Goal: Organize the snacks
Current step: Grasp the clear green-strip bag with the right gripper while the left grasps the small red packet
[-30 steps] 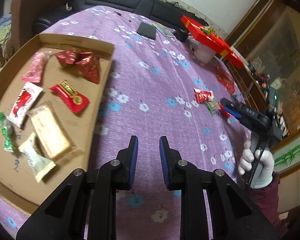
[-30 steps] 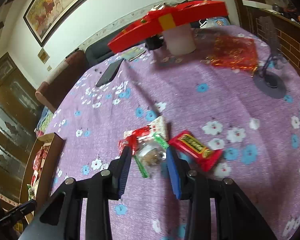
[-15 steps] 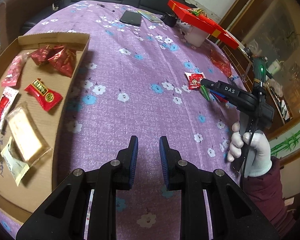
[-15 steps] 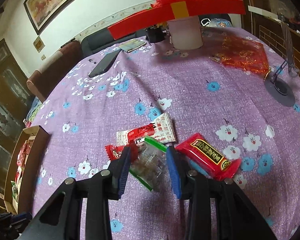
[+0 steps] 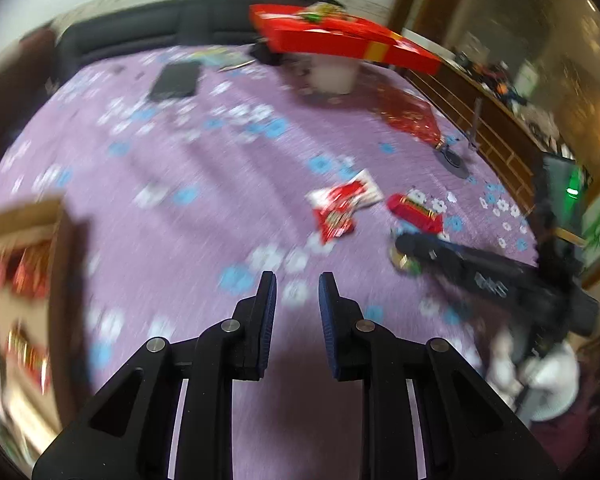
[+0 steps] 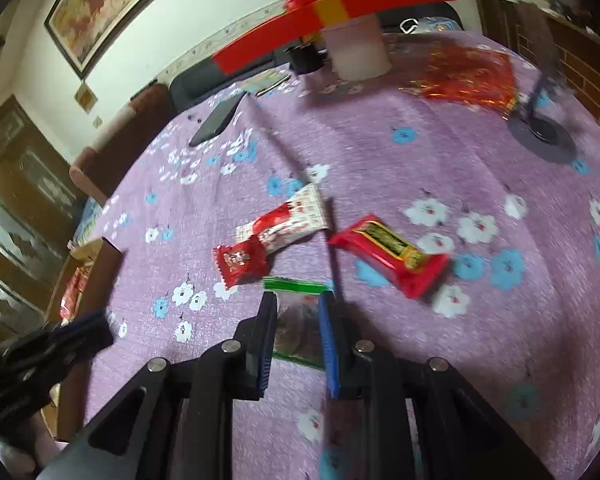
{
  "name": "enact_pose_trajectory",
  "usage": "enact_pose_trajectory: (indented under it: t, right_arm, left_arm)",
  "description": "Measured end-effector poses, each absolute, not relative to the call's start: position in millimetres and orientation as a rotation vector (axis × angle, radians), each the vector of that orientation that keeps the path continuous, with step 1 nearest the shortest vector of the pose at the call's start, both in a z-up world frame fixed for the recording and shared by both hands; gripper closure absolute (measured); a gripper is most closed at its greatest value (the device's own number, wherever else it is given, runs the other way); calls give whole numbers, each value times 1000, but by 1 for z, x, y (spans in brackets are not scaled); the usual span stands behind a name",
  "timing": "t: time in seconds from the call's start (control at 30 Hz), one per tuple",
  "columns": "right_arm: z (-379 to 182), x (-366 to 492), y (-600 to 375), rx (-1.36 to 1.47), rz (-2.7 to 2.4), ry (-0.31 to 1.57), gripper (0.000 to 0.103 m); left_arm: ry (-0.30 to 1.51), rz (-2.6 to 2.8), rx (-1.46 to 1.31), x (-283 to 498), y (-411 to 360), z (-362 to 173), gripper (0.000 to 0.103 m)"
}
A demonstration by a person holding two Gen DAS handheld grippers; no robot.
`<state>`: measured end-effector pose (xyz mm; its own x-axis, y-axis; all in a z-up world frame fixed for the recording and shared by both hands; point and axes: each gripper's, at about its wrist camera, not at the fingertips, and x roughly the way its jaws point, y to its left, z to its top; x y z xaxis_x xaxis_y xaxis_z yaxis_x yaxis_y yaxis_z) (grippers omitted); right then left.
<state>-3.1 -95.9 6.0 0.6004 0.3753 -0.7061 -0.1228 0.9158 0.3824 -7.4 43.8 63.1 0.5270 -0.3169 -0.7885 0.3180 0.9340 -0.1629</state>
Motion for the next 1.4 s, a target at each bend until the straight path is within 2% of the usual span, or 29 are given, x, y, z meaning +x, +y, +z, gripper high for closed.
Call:
enact_pose_trajectory:
  t: [0.2, 0.47, 0.53, 0.63, 0.87, 1.03, 1.4]
  right_arm:
    - [1, 4, -107, 400, 343, 910, 78]
    - [0, 5, -100, 371, 334, 923, 75]
    - [-1, 5, -100, 371, 333, 923, 75]
    - [-1, 7, -100, 371, 334, 924, 75]
    - [1, 6, -93, 325, 331, 913, 77]
    - [5, 2, -98, 352, 342, 887, 84]
    - [12, -2, -96, 378, 402, 849, 83]
  left_arm:
    - [899, -463, 229, 29, -12, 41, 84]
    - [902, -498, 322, 54, -38, 19, 84]
    - [901, -480, 342, 56, -40, 14, 78]
    - [903, -483, 346, 55, -40, 14, 78]
    - [921, -494, 308, 39, -26, 16, 84]
    - [923, -502, 170, 22, 9, 30, 84]
    - [866, -473, -102, -22, 87, 66, 84]
